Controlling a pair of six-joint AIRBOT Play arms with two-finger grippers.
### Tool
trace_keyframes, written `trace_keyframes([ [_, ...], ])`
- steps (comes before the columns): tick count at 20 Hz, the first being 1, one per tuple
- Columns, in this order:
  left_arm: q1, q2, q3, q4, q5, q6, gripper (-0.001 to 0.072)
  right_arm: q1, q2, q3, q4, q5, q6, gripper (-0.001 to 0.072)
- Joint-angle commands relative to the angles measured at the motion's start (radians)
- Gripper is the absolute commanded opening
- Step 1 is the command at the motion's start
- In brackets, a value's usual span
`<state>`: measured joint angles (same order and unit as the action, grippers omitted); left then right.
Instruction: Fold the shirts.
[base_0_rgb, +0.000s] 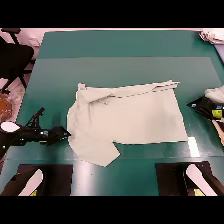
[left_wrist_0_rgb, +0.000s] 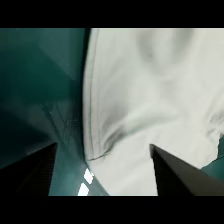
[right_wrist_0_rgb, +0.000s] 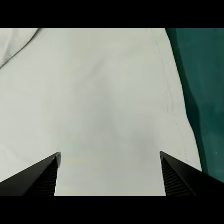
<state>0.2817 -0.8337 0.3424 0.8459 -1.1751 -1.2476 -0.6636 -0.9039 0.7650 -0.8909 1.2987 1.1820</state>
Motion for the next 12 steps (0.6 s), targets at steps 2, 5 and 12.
trace_keyframes([
  [2, -0.001, 0.0, -0.052, -0.018, 0.04, -0.002, 0.0685, -0.001, 0.002, -0.004, 0.002, 0.005, 0.0, 0.0691],
  [5, -0.001, 0.0, -0.061, -0.039, 0.027, -0.001, 0.0684, 0.0, 0.002, -0.004, 0.002, 0.007, 0.0, 0.0691],
  [12, -0.001, 0.0, -0.061, -0.047, -0.022, -0.002, 0.0683, 0.0, 0.002, -0.004, 0.007, 0.01, 0.003, 0.0691],
])
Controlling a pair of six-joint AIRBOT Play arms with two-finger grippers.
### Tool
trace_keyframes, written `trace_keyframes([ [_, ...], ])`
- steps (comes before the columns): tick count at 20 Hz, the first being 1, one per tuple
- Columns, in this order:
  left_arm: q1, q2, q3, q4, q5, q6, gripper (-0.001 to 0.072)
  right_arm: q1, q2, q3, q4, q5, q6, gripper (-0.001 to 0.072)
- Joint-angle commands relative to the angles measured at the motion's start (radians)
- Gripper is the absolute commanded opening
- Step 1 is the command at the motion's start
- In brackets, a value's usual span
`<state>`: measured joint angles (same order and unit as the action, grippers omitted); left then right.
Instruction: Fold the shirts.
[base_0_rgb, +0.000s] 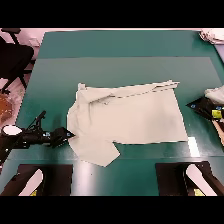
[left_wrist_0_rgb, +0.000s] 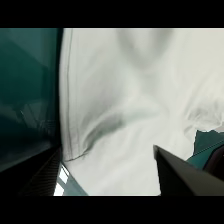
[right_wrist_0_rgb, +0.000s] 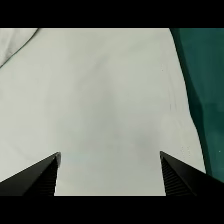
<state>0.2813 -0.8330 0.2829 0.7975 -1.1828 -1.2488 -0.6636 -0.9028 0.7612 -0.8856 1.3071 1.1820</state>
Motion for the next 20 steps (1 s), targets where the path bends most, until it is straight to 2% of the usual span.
trace_keyframes([
  [1, 0.0, 0.0, -0.002, -0.002, -0.023, -0.003, 0.0683, 0.0, 0.001, 0.0, 0.002, 0.002, 0.004, 0.0691],
  [5, 0.0, 0.0, -0.002, -0.011, -0.047, -0.021, 0.0682, 0.0, 0.0, 0.0, 0.002, -0.006, 0.004, 0.0691],
  [8, 0.0, 0.0, -0.002, -0.006, -0.018, -0.035, 0.0681, 0.0, 0.0, 0.0, 0.003, -0.008, 0.004, 0.0691],
  [10, 0.0, 0.0, -0.002, -0.018, 0.013, -0.031, 0.0579, -0.001, 0.0, 0.0, 0.003, -0.017, 0.005, 0.069],
  [11, 0.0, 0.0, -0.002, -0.036, 0.019, -0.024, 0.0558, 0.0, 0.001, 0.0, 0.003, -0.017, 0.006, 0.0691],
  [15, 0.0, 0.0, -0.024, -0.055, 0.044, -0.006, 0.0544, 0.0, 0.001, 0.0, 0.003, -0.021, 0.007, 0.069],
  [16, 0.0, 0.0, -0.044, -0.064, 0.06, -0.006, 0.0488, 0.0, 0.001, 0.0, 0.003, -0.021, 0.007, 0.0691],
  [17, 0.0, 0.0, -0.064, -0.084, 0.072, 0.004, 0.0472, 0.0, 0.0, 0.0, 0.003, -0.021, 0.007, 0.069],
  [20, 0.0, 0.0, -0.101, -0.135, 0.08, 0.027, 0.0471, 0.0, 0.001, 0.0, 0.003, -0.021, 0.007, 0.069],
])
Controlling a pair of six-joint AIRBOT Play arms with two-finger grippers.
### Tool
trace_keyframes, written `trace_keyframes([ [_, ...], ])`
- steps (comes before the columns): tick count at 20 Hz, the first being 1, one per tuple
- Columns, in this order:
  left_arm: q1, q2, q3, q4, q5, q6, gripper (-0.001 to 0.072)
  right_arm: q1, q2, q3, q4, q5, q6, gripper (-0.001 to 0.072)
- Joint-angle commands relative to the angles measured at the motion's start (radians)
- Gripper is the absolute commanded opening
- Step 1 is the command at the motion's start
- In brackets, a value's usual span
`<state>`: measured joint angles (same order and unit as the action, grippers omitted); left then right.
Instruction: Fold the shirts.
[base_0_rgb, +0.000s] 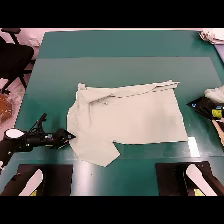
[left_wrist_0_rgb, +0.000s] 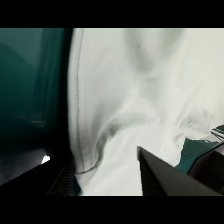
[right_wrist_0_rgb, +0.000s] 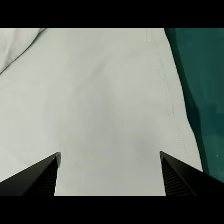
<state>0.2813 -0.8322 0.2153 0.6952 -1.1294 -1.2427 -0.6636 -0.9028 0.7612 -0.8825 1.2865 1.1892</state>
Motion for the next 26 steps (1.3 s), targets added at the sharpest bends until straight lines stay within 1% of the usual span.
trace_keyframes([
  [1, 0.0, -0.001, -0.033, -0.032, 0.029, 0.021, 0.0446, 0.0, 0.001, 0.0, 0.0, 0.0, 0.0, 0.069],
  [2, 0.0, -0.001, -0.033, -0.037, 0.03, 0.027, 0.0252, 0.0, 0.0, 0.0, 0.0, -0.001, 0.0, 0.069],
  [3, 0.0, -0.001, -0.033, -0.057, 0.029, 0.058, 0.0082, 0.0, 0.0, 0.0, 0.0, 0.0, 0.0, 0.069],
  [4, 0.0, -0.001, -0.032, -0.09, 0.028, 0.089, 0.0028, 0.0, 0.0, 0.0, -0.001, 0.0, 0.0, 0.069],
  [6, 0.0, -0.001, -0.028, -0.145, 0.027, 0.101, 0.0028, -0.001, 0.0, 0.0, -0.011, 0.008, 0.0, 0.0689],
  [8, 0.0, -0.001, 0.003, -0.15, 0.007, 0.114, 0.0027, -0.001, 0.0, 0.0, -0.072, 0.033, 0.008, 0.0689],
  [11, 0.0, -0.001, 0.082, -0.148, -0.012, 0.126, 0.0028, -0.001, 0.0, -0.001, -0.238, 0.07, 0.112, 0.0688],
  [13, 0.0, -0.001, 0.13, -0.135, -0.009, 0.126, 0.0027, 0.0, -0.004, -0.001, -0.311, 0.102, 0.169, 0.0641],
  [14, 0.0, -0.001, 0.146, -0.129, -0.008, 0.126, 0.0028, 0.0, -0.017, -0.002, -0.329, 0.132, 0.18, 0.0641],
  [16, 0.0, -0.001, 0.158, -0.126, 0.003, 0.126, 0.0028, 0.0, -0.066, -0.003, -0.354, 0.21, 0.184, 0.0641],
  [17, 0.0, -0.001, 0.158, -0.119, 0.011, 0.126, 0.0028, 0.0, -0.092, -0.003, -0.354, 0.227, 0.188, 0.0641],
  [21, 0.0, -0.001, 0.158, -0.108, 0.015, 0.126, 0.0028, 0.0, -0.216, -0.003, -0.351, 0.289, 0.189, 0.0641],
  [25, 0.0, -0.001, 0.158, -0.108, 0.019, 0.145, 0.0028, -0.001, -0.336, -0.003, -0.352, 0.319, 0.179, 0.064],
  [26, 0.0, -0.001, 0.158, -0.108, 0.022, 0.145, 0.0028, -0.001, -0.358, -0.003, -0.352, 0.327, 0.179, 0.062],
])
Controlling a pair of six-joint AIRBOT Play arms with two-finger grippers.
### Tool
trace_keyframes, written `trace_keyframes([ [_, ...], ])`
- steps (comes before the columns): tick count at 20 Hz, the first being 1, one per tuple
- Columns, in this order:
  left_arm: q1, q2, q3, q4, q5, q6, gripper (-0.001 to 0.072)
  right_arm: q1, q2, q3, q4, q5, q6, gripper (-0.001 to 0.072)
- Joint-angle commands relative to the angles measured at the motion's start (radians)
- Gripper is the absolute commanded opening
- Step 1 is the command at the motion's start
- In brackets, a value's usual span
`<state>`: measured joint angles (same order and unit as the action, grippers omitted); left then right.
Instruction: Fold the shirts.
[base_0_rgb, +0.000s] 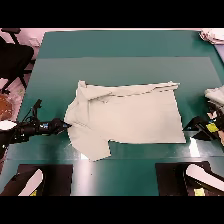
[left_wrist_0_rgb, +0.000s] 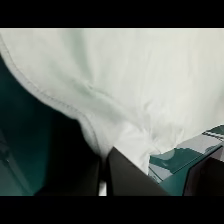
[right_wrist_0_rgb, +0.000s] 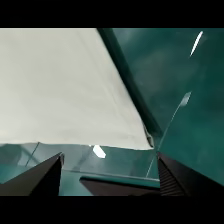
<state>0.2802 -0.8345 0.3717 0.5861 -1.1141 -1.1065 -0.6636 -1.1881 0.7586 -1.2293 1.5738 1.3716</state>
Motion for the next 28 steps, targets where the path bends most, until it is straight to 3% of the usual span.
trace_keyframes([
  [1, 0.001, 0.001, 0.002, 0.001, 0.007, 0.008, 0.0028, -0.001, -0.091, 0.0, -0.011, 0.052, -0.003, 0.062],
  [10, 0.001, 0.001, 0.002, 0.0, 0.006, 0.008, 0.0028, 0.0, -0.127, 0.0, -0.048, -0.031, -0.003, 0.0616],
  [12, 0.001, 0.001, 0.002, 0.0, 0.005, 0.008, 0.0028, 0.0, -0.127, 0.0, -0.047, -0.044, -0.003, 0.0548],
  [22, 0.001, 0.001, 0.002, -0.004, 0.0, 0.008, 0.0028, 0.069, -0.127, -0.095, -0.023, -0.131, -0.013, 0.0538],
  [26, 0.001, 0.001, 0.002, -0.006, -0.021, 0.008, 0.0028, 0.058, -0.122, -0.097, -0.021, -0.13, -0.011, 0.0078],
  [27, 0.001, 0.001, 0.002, -0.011, -0.024, 0.008, 0.0028, 0.051, -0.112, -0.097, -0.019, -0.127, -0.011, 0.0021],
  [28, 0.001, 0.001, 0.002, -0.019, -0.028, 0.008, 0.0027, 0.05, -0.094, -0.097, -0.02, -0.127, -0.012, 0.0021],
])
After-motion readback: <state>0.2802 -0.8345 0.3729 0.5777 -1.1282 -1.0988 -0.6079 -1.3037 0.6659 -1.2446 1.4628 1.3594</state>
